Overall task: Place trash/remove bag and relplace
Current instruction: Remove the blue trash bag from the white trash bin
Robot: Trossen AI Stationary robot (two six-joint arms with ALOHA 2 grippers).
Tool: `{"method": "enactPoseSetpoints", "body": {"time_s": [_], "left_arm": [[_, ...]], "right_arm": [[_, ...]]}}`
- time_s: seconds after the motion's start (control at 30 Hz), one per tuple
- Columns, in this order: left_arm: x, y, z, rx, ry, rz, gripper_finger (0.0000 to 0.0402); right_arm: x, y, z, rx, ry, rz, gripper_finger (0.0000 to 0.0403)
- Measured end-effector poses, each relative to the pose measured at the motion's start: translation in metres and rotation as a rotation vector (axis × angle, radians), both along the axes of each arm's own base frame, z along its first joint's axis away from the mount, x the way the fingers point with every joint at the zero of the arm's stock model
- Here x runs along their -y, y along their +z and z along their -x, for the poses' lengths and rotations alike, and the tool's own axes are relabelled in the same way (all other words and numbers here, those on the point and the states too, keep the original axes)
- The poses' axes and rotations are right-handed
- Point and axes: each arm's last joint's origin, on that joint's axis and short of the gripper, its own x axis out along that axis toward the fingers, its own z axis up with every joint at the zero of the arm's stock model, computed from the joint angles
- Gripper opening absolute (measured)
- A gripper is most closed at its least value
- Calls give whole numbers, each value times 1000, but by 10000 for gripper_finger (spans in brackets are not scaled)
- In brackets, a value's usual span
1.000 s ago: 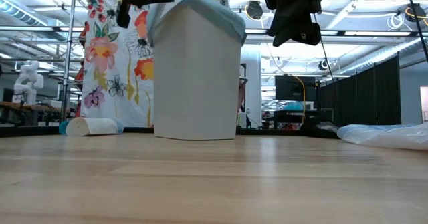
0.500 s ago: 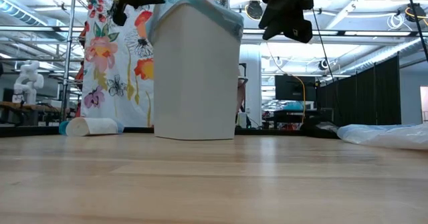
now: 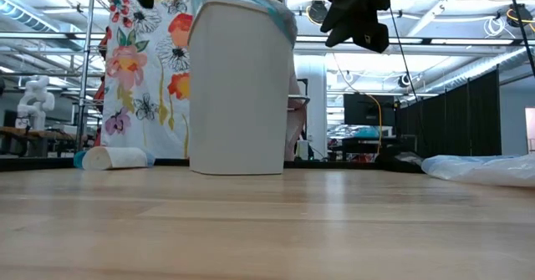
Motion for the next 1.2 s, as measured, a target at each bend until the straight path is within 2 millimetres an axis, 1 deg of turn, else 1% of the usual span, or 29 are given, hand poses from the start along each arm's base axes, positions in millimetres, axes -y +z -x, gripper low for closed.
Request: {"method": "enactPoseSetpoints", "body": {"time_s": [0.07, 0.17, 0.37, 0.47, 0.67, 0.87, 0.97, 1.07, 1.2], "left_arm": [[3, 2, 3, 24, -88, -1, 65], [7, -2, 1, 39, -195, 85, 65], [15, -26, -8, -111, -256, 278, 65], [18, -33, -12, -148, -264, 315, 65], [21, -24, -13, -52, -284, 303, 65], [19, -17, -10, -12, -177, 237, 65], [18, -8, -8, -25, -152, 175, 65], [21, 1, -6, -78, -158, 58, 65], [25, 4, -6, -141, -156, -32, 65]], "right_arm": [[0, 0, 0, 0, 0, 0, 118], [0, 0, 0, 0, 3, 1, 118], [0, 0, 0, 0, 9, 8, 118], [0, 0, 0, 0, 12, 10, 118], [0, 0, 0, 1, 21, 19, 118], [0, 0, 0, 1, 26, 25, 118], [0, 0, 0, 1, 26, 25, 118], [0, 0, 0, 2, 27, 25, 118], [0, 0, 0, 1, 16, 16, 118]]}}
